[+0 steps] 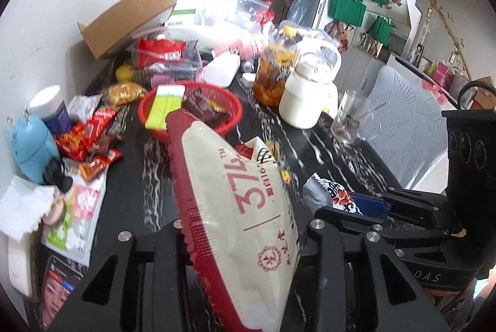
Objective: Organize snacks
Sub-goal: 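Lift both held packets and carry them over the red mesh basket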
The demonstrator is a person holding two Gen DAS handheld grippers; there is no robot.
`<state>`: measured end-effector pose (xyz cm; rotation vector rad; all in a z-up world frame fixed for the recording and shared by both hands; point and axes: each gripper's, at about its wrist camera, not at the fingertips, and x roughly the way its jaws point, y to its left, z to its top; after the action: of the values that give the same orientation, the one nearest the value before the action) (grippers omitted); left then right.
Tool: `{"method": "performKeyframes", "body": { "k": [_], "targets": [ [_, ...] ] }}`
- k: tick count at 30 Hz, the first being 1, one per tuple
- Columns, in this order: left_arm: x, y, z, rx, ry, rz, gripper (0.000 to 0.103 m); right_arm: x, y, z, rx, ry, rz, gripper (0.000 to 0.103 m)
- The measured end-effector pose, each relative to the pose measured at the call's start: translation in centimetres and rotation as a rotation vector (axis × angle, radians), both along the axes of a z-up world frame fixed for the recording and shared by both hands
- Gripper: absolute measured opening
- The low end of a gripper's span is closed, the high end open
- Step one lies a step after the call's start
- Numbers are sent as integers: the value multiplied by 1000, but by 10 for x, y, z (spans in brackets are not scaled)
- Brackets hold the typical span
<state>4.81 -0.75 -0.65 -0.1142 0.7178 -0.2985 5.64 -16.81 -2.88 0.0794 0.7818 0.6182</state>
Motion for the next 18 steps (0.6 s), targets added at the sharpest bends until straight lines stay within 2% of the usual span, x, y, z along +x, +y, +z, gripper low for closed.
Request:
{"method": "performKeyframes", "body": {
  "k": [10,18],
  "targets": [
    [32,11,32,-14,-96,19,37,37,5,33,19,-73,10,31],
    [84,22,39,-9,-111,46,37,90,11,46,16,-105,7,31]
  ]
}}
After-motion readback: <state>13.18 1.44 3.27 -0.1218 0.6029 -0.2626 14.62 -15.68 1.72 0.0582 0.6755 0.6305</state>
